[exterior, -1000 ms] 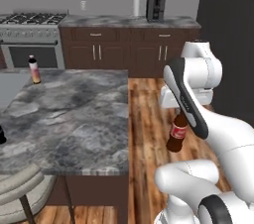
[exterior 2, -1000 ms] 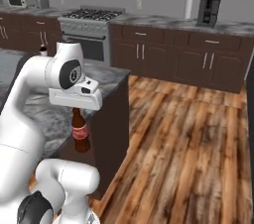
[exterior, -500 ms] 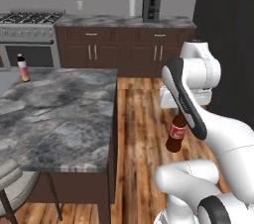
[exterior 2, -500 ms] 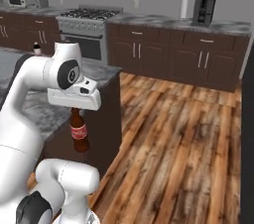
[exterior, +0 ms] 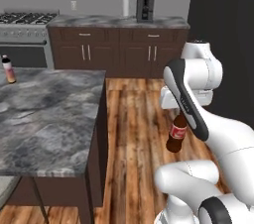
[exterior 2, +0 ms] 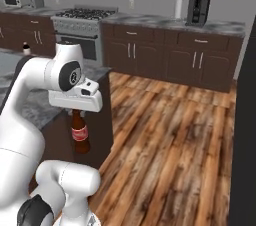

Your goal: Place the large bottle from the dining counter next to the other large bottle outside the sink, and place the small bottle from the dining counter next to the other small bottle inside the sink.

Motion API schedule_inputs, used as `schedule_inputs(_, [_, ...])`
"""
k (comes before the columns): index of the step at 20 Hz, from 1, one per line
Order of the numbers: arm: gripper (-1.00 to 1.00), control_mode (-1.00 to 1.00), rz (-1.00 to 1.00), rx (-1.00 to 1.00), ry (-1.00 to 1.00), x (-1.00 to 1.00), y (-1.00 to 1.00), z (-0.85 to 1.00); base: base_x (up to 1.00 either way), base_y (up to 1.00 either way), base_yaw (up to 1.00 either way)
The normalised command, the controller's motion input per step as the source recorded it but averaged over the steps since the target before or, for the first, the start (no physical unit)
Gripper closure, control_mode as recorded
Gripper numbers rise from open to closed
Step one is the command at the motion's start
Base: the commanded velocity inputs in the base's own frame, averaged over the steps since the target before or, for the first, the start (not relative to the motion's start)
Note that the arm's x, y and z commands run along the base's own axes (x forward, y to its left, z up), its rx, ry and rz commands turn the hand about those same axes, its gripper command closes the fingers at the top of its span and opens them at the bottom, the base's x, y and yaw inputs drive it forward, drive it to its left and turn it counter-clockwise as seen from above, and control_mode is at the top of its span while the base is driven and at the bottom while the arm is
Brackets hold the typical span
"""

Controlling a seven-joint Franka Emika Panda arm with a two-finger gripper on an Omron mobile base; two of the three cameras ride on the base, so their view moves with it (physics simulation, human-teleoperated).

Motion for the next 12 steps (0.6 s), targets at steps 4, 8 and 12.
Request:
schedule_inputs(4, [1.0, 1.0, 0.0, 0.0, 0.0, 0.0, 0.0, 0.0, 0.38, -0.41, 0.07])
schedule_inputs(8, [1.0, 1.0, 0.0, 0.0, 0.0, 0.0, 0.0, 0.0, 0.47, -0.32, 0.09])
schedule_inputs(12, [1.0, 1.0, 0.0, 0.0, 0.0, 0.0, 0.0, 0.0, 0.49, -0.17, 0.06])
